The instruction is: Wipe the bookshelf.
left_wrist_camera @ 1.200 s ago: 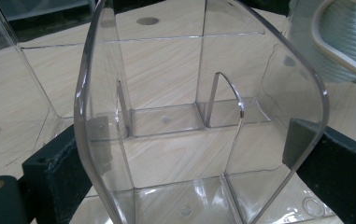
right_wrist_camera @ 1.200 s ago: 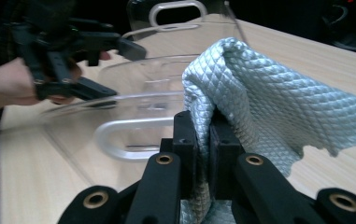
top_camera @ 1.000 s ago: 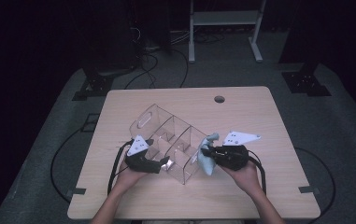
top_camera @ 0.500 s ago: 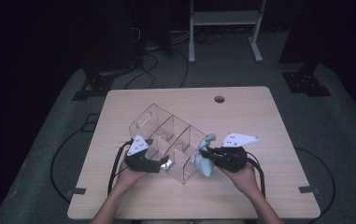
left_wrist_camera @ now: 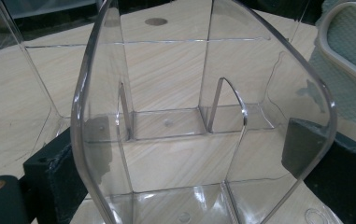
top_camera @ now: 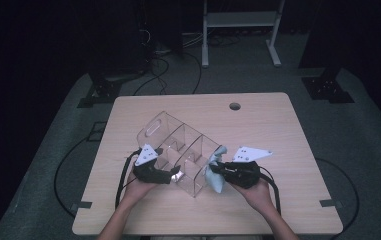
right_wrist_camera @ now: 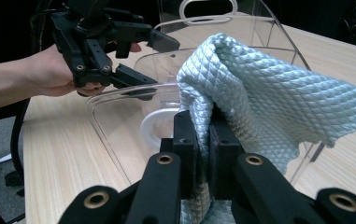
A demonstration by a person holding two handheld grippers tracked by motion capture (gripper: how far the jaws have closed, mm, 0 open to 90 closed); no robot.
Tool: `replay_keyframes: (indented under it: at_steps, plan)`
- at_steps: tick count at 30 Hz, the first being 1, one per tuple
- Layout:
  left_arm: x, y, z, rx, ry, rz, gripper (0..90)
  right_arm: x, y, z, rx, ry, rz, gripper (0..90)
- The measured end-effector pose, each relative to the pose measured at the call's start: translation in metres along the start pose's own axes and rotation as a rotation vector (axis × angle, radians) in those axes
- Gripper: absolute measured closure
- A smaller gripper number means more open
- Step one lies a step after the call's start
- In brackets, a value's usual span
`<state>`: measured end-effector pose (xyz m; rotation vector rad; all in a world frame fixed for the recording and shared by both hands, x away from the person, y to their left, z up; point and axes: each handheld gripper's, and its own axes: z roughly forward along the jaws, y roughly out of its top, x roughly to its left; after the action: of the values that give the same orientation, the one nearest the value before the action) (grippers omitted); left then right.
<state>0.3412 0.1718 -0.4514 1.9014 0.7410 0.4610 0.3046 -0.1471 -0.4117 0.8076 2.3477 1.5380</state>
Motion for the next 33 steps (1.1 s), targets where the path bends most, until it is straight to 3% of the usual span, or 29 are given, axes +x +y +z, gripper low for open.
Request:
replay_keyframes:
  at_steps: [5, 7, 10, 13, 14, 15, 17, 20, 22, 26, 29, 33]
  plan:
    - [0.000, 0.000, -0.001, 0.009, 0.002, 0.005, 4.7, 0.016, 0.001, 0.003, 0.020, 0.033, -0.043, 83.3]
    - [-0.001, 0.001, -0.001, 0.009, 0.011, 0.009, 5.0, 0.021, 0.002, 0.003, 0.034, 0.013, -0.076, 83.3]
    - [-0.002, 0.001, -0.001, 0.006, 0.015, 0.002, 5.1, 0.021, 0.001, 0.002, 0.032, 0.011, -0.059, 83.3]
    - [-0.002, 0.001, -0.001, 0.007, 0.016, 0.004, 5.2, 0.027, 0.000, 0.004, 0.032, 0.047, -0.049, 83.3]
    - [-0.002, 0.001, -0.001, 0.011, 0.017, 0.006, 5.2, 0.038, -0.001, 0.009, 0.043, 0.082, -0.069, 83.3]
    - [-0.001, 0.001, -0.001, 0.011, 0.016, 0.006, 5.3, 0.042, -0.001, 0.011, 0.051, 0.076, -0.086, 83.3]
    - [-0.002, 0.001, -0.001, 0.011, 0.019, 0.006, 5.5, 0.041, 0.000, 0.010, 0.052, 0.071, -0.092, 83.3]
    - [-0.002, 0.001, 0.000, 0.007, 0.022, 0.000, 5.5, 0.027, 0.000, 0.005, 0.025, 0.051, -0.046, 83.3]
    - [-0.003, 0.001, 0.000, 0.004, 0.023, -0.002, 5.5, 0.027, -0.001, 0.004, 0.020, 0.050, -0.035, 83.2]
    - [-0.002, 0.001, 0.000, 0.008, 0.027, -0.004, 5.5, 0.045, -0.003, 0.013, 0.054, 0.093, -0.074, 83.2]
    - [-0.001, 0.001, -0.001, 0.008, 0.026, -0.009, 6.0, 0.055, -0.004, 0.017, 0.070, 0.090, -0.123, 83.2]
    - [-0.002, 0.001, 0.000, 0.005, 0.024, -0.007, 6.0, 0.039, -0.004, 0.011, 0.055, 0.047, -0.084, 83.3]
